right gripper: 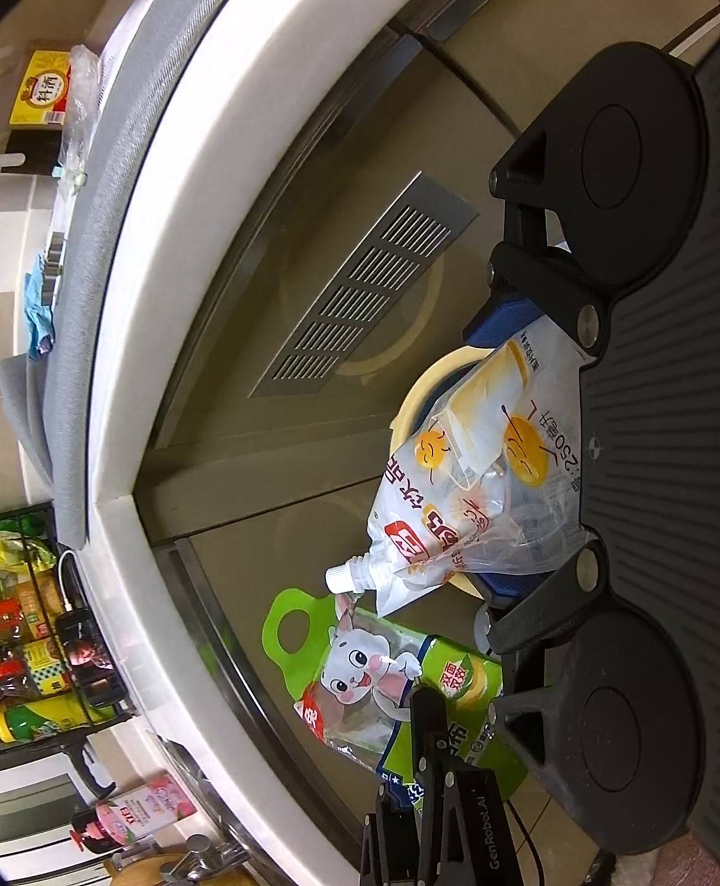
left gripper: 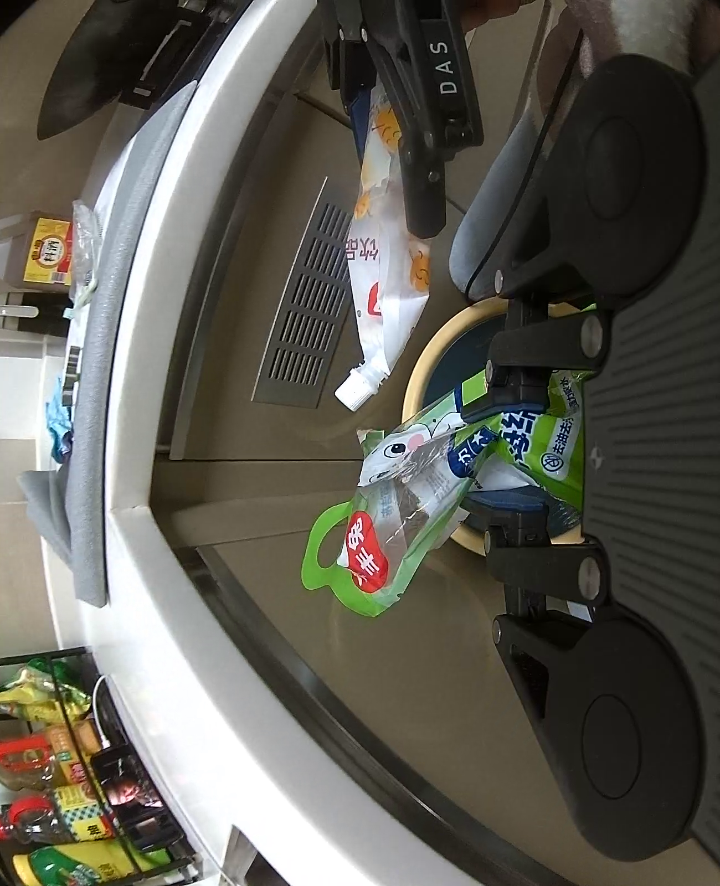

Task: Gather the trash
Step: 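Open the left tool over the bin while the right tool releases the drink pouch into it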

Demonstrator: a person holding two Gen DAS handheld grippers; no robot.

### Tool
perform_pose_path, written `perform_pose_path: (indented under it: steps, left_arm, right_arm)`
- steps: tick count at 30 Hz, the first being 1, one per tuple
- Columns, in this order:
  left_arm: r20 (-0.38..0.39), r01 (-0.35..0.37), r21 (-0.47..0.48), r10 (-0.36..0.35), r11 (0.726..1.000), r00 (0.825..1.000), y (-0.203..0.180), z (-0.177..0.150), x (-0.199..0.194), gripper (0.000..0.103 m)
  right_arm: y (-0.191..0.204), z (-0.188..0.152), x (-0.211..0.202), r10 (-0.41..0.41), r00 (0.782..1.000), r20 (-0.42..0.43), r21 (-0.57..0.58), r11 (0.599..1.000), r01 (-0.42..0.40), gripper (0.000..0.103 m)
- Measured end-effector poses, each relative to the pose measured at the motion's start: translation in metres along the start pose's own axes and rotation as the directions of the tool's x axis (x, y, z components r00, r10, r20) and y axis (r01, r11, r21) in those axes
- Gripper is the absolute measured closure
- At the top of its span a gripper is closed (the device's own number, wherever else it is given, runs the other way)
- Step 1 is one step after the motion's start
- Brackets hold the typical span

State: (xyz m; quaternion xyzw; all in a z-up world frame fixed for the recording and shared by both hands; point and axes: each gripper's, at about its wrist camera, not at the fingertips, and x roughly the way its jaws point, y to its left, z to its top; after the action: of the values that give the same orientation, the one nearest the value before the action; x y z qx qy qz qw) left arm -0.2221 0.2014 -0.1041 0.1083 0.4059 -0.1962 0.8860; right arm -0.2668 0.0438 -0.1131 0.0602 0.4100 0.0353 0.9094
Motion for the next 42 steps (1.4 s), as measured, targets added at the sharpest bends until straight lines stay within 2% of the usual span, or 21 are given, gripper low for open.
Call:
perform_pose_path:
  steps: [42]
  left_arm:
    - [-0.118, 0.048, -0.088, -0.058, 0.995, 0.991, 0.012, 0.000, 0.053, 0.074]
  right_arm:
    - [0.005, 0.012, 0.036, -0.050, 0.992, -0.118, -0.047, 0.998, 0.045, 0.021]
